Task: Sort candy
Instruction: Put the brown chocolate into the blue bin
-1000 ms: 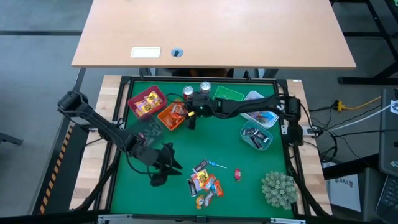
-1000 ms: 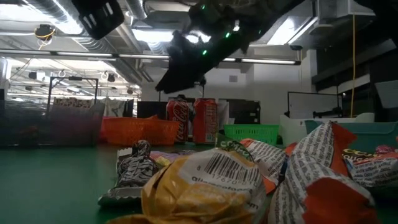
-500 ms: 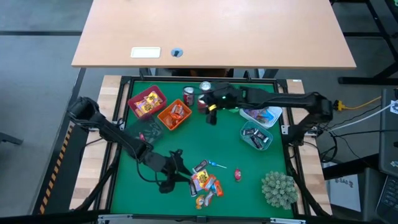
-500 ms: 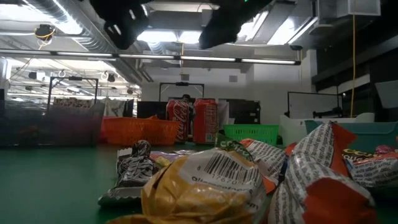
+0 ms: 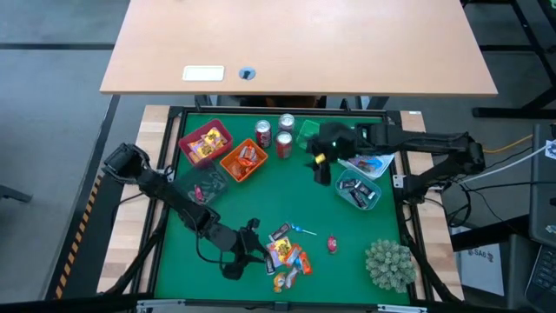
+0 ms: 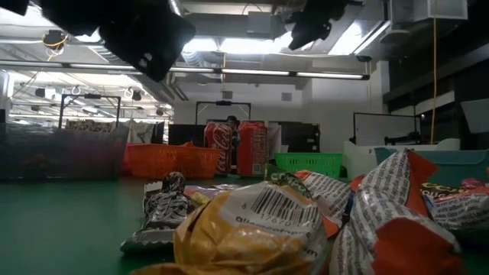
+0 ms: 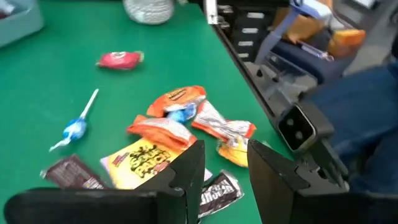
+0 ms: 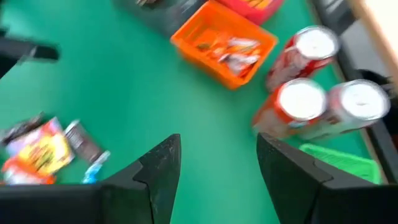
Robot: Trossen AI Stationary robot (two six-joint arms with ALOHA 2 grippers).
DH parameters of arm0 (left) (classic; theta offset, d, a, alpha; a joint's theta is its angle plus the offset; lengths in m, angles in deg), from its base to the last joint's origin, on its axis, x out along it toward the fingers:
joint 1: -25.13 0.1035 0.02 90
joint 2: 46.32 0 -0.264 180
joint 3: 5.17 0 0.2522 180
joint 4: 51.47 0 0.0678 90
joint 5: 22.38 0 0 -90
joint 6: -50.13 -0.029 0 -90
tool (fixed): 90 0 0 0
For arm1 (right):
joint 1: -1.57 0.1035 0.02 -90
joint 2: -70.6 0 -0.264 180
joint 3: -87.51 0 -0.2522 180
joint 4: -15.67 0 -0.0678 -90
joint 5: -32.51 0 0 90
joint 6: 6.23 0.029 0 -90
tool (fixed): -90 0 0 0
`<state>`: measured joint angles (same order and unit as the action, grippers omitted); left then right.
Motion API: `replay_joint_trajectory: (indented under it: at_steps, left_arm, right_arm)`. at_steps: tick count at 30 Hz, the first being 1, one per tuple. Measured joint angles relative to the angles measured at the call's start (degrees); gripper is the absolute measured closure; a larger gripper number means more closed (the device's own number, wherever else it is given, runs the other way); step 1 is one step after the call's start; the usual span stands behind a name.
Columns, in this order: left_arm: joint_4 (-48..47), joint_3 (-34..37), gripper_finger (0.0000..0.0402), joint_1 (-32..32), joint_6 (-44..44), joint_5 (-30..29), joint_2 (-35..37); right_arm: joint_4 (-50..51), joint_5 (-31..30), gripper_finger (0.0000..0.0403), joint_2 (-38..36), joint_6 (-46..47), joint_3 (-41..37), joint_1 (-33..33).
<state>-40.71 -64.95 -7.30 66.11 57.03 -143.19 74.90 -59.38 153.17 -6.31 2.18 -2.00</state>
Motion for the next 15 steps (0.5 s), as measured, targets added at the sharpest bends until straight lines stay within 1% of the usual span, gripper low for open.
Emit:
replay_joint_trajectory:
  at_steps: [4, 9, 15]
  left_arm:
    - [3.4, 0.0, 0.0291, -0.9, -4.4, 0.0, -2.5]
    - [9.1, 0.0, 0.0291, -0.9, -2.8, -1.5, -5.6]
    - [8.3, 0.0, 0.0291, -1.0, -3.0, -0.3, -7.7]
  right_arm:
    - [1.6, 0.0, 0.0193, 0.0, 0.0, 0.0, 3.8]
    - [1.2, 0.0, 0.0193, 0.0, 3.6, 0.0, 7.7]
    - [1.2, 0.0, 0.0194, 0.3, 7.6, 0.0, 11.0]
